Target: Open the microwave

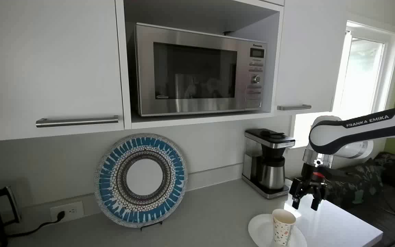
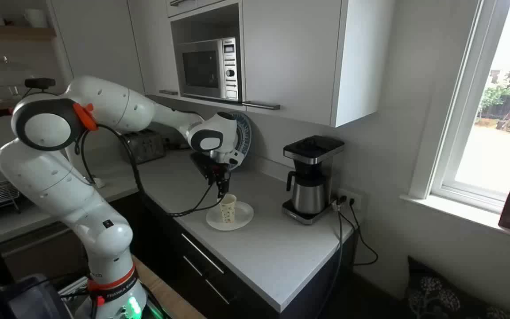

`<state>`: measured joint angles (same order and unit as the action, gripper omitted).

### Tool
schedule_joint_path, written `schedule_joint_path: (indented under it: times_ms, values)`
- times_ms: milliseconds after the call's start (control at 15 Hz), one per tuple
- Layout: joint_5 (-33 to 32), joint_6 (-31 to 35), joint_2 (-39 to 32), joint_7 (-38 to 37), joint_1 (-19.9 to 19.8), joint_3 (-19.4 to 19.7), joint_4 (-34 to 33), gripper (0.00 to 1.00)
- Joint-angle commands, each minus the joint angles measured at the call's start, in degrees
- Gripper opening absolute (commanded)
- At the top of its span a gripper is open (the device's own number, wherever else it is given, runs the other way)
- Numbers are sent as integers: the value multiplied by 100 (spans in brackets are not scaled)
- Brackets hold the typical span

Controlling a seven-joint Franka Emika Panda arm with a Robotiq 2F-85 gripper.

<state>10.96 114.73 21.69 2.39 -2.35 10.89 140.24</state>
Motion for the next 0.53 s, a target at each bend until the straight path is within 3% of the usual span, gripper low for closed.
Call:
schedule_joint_path:
  times_ms: [0,267,467]
  values:
    - [45,-19,-11,40,-127,-116,-10,100]
    - [45,-19,-12,40,-127,-116,-10,100]
    - [-209,-175,799,-111,-156,-368,103,100]
